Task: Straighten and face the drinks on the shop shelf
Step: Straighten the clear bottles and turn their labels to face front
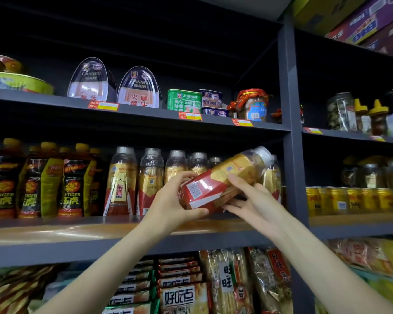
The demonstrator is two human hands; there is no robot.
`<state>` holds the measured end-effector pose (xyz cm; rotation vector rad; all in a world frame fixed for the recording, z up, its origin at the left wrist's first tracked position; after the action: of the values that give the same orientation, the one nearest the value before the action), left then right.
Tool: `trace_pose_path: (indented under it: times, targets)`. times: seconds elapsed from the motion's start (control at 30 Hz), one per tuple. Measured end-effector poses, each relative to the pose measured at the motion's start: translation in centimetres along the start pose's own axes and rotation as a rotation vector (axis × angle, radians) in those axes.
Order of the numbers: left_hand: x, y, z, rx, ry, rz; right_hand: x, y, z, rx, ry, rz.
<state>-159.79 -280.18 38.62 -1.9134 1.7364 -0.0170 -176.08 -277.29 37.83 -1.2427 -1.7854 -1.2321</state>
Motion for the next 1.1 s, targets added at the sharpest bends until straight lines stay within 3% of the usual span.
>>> trace_pose_path:
  times: [0.13, 0.2, 0.37, 0.5, 0.6, 0.67, 0.77, 0.87, 0.97, 1.1]
  targets:
    - [-0.7, 0.4, 0.0, 0.064, 0.129, -0.150, 0.0, -0.7, 0.4, -0.106, -0.041, 0.078]
    - [-0.3, 0.5, -0.4, 0.130, 0.121, -0.176, 0.9, -0.9, 1.0, -0.159, -0.162, 0.188]
    - [-0.5, -0.2, -1.3, 0.081, 0.119, -0.201, 4.2, -0.3, 2.8, -0.290, -0.545, 0.759]
    - [-0.7, 0.4, -1.4, 0.088, 0.137, -0.223, 4.6, -0.6, 3.4, -0.294, -0.623, 0.857]
    - [-0.7, 0.6, -1.9, 0.088, 0.138, -0.239, 4.9, -1.0, 3.5, -0.257, -0.573, 0.732]
    - [-0.7, 0.4, -2.1, 0.065, 0.143, -0.245, 5.0, -1.6, 3.3, -0.208, -0.472, 0.458]
    - [-0.5, 0.4, -2.3, 0.043, 0.160, -0.274, 3.0, -3.0, 2.0, -0.211, -0.126, 0.053]
    - [-0.2, 0.5, -2.1, 0.064, 0.163, -0.309, 1.1, -3.5, 1.6, -0.193, 0.158, -0.142]
    - [0.1, 0.5, -2.2, 0.064, 0.157, -0.328, 1.4, -3.7, 1.4, -0.177, 0.170, -0.109]
    - [0.2, 0.6, -2.7, 0.071, 0.169, -0.369, 3.1, -3.1, 0.5, -0.198, -0.014, 0.167]
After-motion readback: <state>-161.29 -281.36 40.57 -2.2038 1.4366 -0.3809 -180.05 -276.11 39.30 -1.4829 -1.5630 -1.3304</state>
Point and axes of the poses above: each hand's wrist, its own z-axis away from the middle knuckle, its own y-axis out of the palm, x = y × z, the point moved 7 cm from there along -z, towards the middle knuckle, and after that the axes turned 9 degrees about y, right-handed, at the moved point
